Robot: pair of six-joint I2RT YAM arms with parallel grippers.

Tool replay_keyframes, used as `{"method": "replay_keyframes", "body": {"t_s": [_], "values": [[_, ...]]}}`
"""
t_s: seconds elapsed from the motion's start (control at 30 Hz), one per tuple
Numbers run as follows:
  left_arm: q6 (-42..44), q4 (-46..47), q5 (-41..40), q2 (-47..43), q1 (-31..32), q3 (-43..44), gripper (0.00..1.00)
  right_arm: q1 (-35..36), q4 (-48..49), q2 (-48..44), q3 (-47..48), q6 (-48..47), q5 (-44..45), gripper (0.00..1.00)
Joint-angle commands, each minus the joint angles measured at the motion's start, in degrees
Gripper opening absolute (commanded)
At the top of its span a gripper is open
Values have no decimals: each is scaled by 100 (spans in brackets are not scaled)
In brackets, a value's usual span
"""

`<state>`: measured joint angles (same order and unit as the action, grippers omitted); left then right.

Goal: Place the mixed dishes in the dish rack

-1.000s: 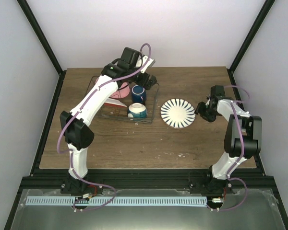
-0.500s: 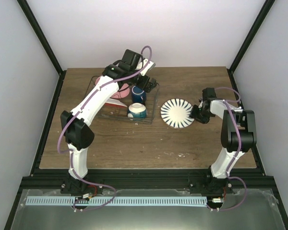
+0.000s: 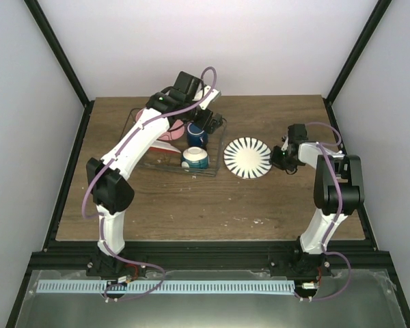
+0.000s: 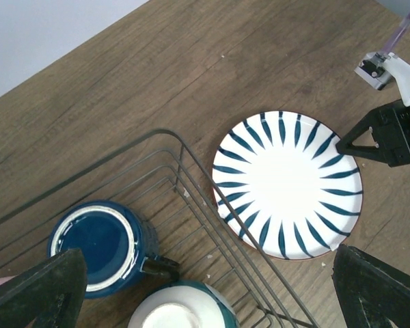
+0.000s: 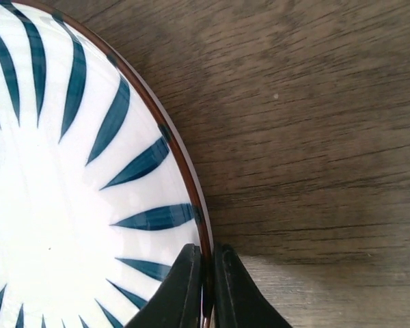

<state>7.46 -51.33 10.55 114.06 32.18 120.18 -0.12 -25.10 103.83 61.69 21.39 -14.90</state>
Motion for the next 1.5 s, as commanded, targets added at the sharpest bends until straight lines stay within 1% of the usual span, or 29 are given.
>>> {"method": "replay_keyframes", "body": {"t_s": [0.0,0.1,0.2,0.33,0.5,0.7,0.87,1.0,1.13,1.3,1.47], "values": [[-223,-131,220,12,-105,-51,100,-25,20,226,-335,54,-84,1],[-414,-249,406,61,-256,-47,100,-301,166,57,-506,106,-355,1],[-570,-274,699,72,-428,-77,100,-755,216,-165,-641,63,-603,1],[-551,-249,1023,96,-519,-82,100,-1321,191,-470,-685,-55,-941,1],[-581,-302,1815,267,-578,-63,100,-1889,210,-754,-651,-82,-1607,1],[-740,-280,2417,480,-582,-12,100,-1947,178,-881,-368,-69,-2195,1],[-844,-255,2719,632,-582,77,99,-1939,312,-984,-246,94,-2705,1],[-1012,-143,3023,760,-566,184,98,-1941,240,-989,-152,67,-2692,1],[-1145,12,3163,881,-460,372,98,-1942,287,-971,-195,97,-2734,1],[-1426,297,3477,1033,-287,444,98,-1944,444,-1029,-225,192,-2963,1],[-1525,369,3588,1143,-213,462,98,-1939,501,-1062,-149,101,-3313,1]]}}
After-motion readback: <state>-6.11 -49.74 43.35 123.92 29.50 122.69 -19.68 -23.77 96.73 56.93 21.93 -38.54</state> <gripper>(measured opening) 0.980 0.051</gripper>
